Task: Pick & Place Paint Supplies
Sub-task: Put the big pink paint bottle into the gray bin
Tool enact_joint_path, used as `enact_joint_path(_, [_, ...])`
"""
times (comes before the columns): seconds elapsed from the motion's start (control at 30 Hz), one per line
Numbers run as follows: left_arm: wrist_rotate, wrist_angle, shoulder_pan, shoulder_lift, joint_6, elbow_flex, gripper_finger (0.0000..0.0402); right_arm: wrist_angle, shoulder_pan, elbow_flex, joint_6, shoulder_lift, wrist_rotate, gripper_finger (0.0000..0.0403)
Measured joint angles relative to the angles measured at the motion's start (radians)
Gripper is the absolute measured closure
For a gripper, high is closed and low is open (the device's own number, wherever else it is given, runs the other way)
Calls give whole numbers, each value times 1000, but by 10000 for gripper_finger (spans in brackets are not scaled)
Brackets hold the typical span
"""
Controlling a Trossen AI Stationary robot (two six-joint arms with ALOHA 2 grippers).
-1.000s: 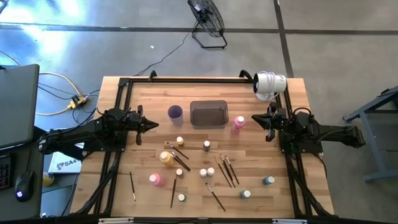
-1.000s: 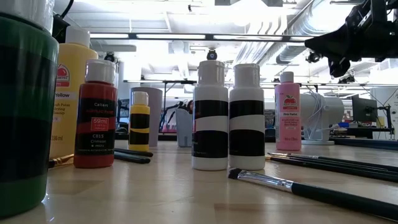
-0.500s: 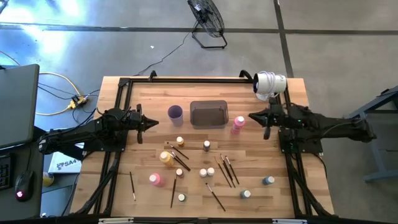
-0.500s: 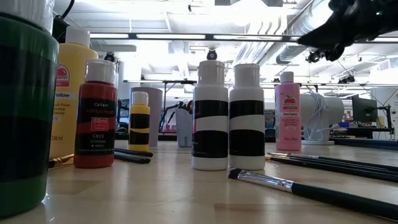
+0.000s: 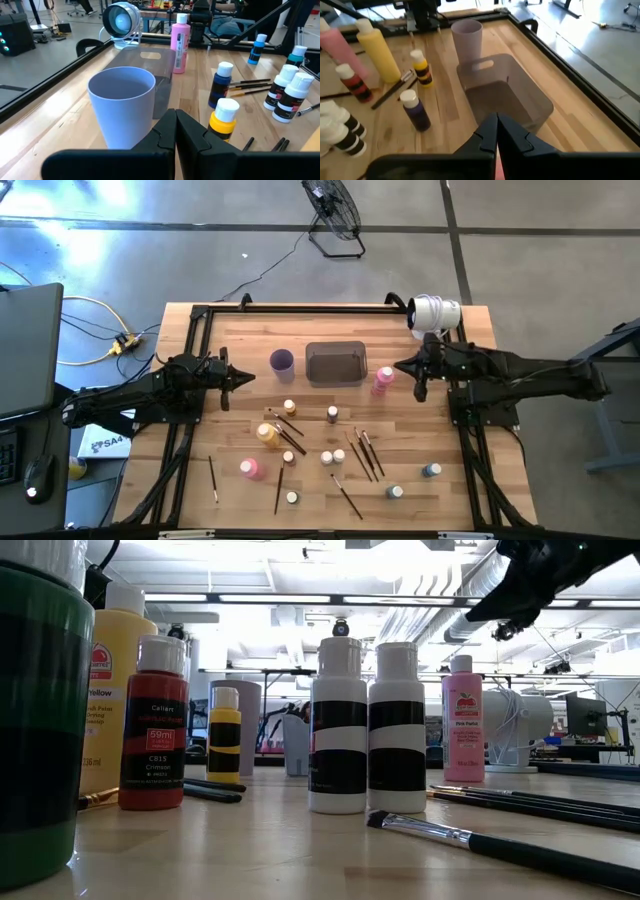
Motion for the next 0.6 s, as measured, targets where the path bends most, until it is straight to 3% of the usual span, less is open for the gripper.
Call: enact_joint_path(0.6, [-2, 0, 0, 0, 0, 0, 402, -53, 0, 17, 48, 5, 0, 400])
